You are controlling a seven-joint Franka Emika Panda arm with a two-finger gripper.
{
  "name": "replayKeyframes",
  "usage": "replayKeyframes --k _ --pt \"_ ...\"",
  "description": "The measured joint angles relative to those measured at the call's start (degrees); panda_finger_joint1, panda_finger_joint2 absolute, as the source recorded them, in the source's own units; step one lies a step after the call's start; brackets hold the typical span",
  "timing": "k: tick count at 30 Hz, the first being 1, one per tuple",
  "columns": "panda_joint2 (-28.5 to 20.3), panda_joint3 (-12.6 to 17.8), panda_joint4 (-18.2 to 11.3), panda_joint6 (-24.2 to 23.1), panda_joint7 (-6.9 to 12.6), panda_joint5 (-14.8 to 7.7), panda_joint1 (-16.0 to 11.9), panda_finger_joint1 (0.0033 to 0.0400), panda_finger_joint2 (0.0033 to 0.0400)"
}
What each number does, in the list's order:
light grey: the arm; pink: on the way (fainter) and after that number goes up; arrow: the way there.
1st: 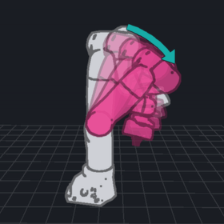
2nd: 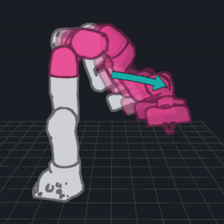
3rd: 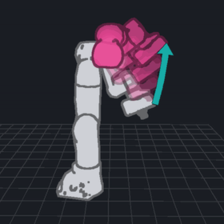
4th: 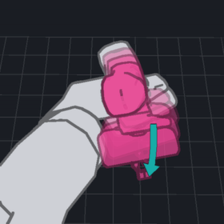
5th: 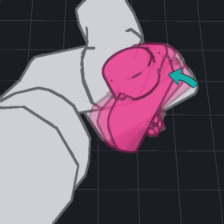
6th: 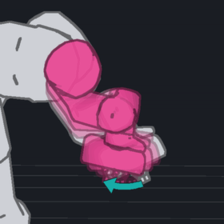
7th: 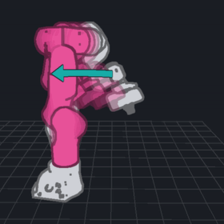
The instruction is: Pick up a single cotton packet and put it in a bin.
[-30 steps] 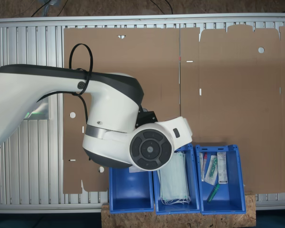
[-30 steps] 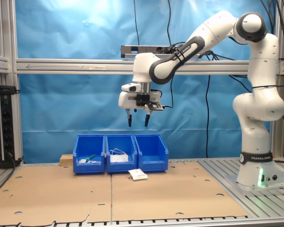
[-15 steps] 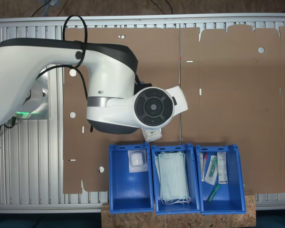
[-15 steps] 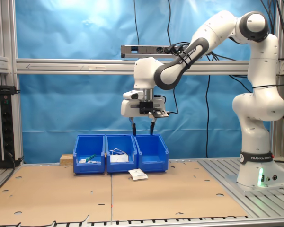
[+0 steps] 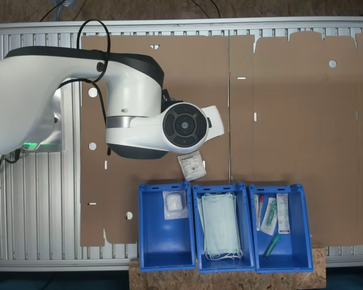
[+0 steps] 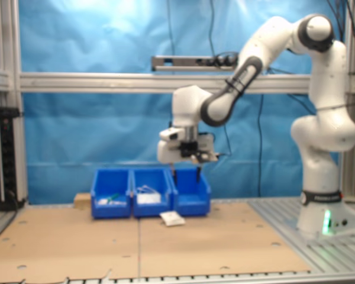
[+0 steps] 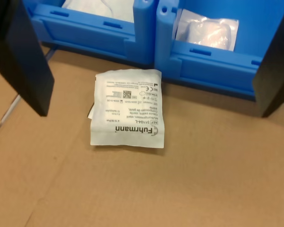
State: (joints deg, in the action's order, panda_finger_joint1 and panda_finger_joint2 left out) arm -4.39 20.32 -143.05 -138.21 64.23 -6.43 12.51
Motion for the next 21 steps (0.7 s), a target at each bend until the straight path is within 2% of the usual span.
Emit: replayKeyframes --k 13,21 --pt "9.2 0.0 0.7 -6.6 -2.91 0.0 0.0 0.04 0.04" --pt "15.2 0.0 3.2 -9.7 -4.01 0.0 0.0 0.04 0.04"
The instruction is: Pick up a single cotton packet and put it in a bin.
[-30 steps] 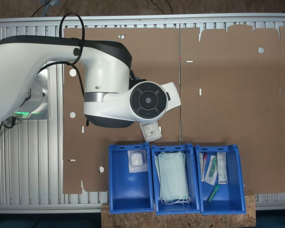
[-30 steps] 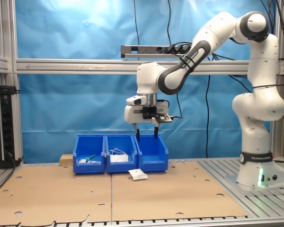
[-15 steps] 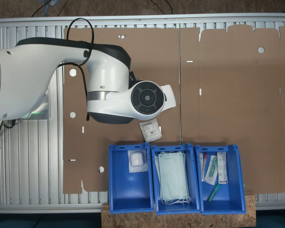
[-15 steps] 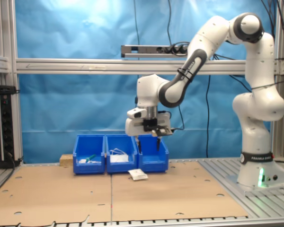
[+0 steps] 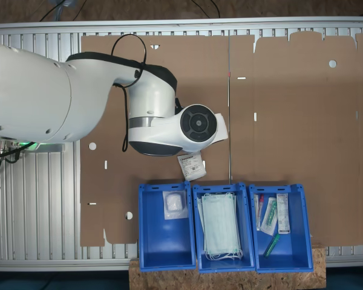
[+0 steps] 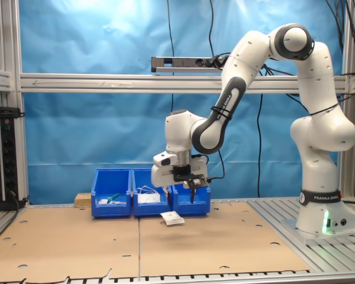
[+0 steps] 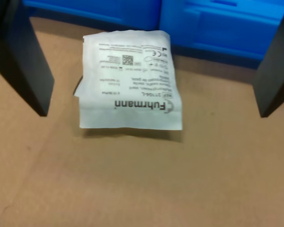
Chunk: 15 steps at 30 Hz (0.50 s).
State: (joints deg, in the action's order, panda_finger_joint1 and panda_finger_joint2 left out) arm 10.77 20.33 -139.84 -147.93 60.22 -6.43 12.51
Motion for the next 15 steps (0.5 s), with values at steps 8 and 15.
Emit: replayKeyframes --k 8,15 --pt "4.7 0.1 3.8 -2.0 -0.73 0.0 0.0 0.04 0.04" --pt "7.9 0.6 6.4 -3.6 -1.21 -0.3 0.0 0.04 0.04"
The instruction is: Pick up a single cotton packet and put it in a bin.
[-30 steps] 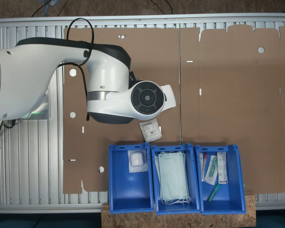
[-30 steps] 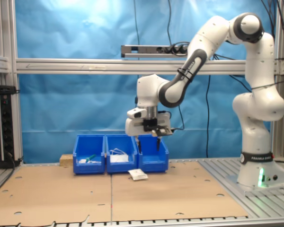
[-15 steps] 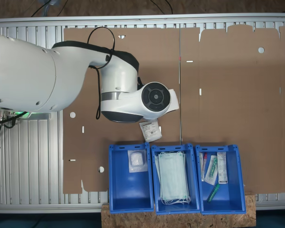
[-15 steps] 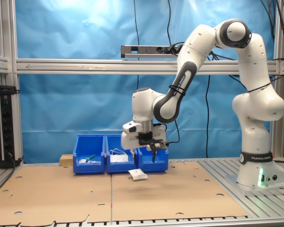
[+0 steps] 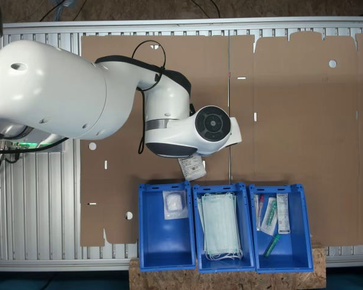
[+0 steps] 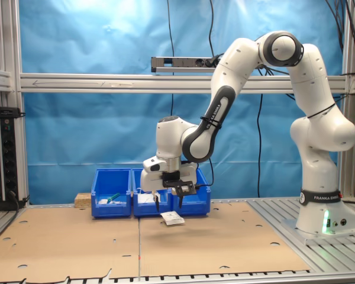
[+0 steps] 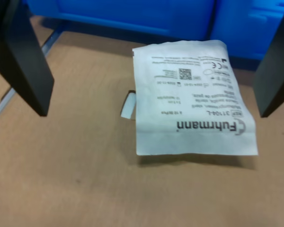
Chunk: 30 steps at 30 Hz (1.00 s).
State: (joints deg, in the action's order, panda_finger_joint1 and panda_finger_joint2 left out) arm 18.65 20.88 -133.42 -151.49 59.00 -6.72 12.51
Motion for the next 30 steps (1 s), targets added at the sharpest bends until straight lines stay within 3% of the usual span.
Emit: replayKeyframes --k 11,30 --pt "2.9 0.8 0.9 -1.8 -0.66 -0.7 -0.8 0.04 0.04" --pt "3.8 1.6 0.8 -3.0 -0.94 -5.3 -5.7 0.04 0.04"
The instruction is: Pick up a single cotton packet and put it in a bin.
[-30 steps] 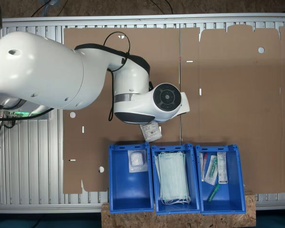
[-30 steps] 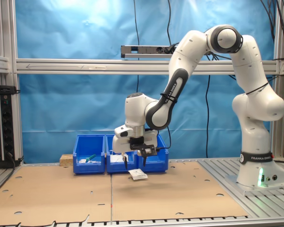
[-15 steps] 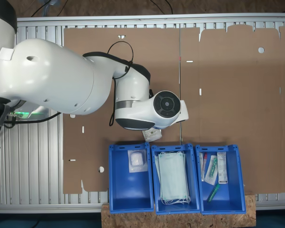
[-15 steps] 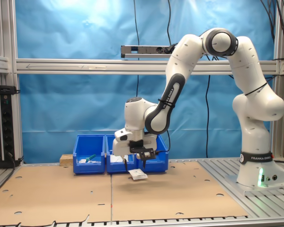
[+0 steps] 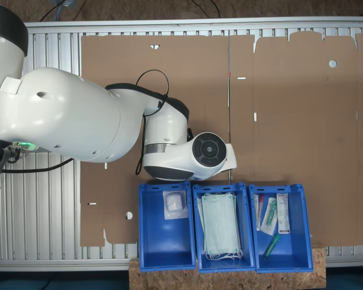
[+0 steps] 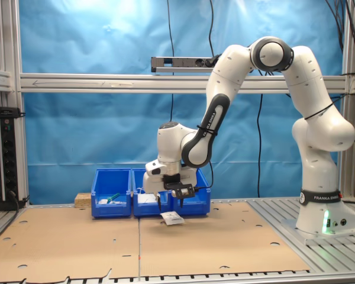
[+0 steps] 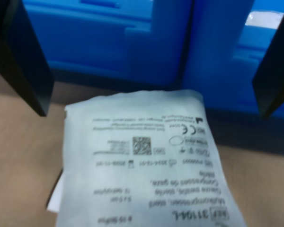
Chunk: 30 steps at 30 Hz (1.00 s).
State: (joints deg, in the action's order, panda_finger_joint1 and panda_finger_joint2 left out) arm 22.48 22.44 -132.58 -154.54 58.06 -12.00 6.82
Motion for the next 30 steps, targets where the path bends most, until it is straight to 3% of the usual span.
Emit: replayKeyframes --k 30 --pt "4.4 -1.2 0.0 -3.3 -0.01 -1.2 -1.5 0.04 0.04"
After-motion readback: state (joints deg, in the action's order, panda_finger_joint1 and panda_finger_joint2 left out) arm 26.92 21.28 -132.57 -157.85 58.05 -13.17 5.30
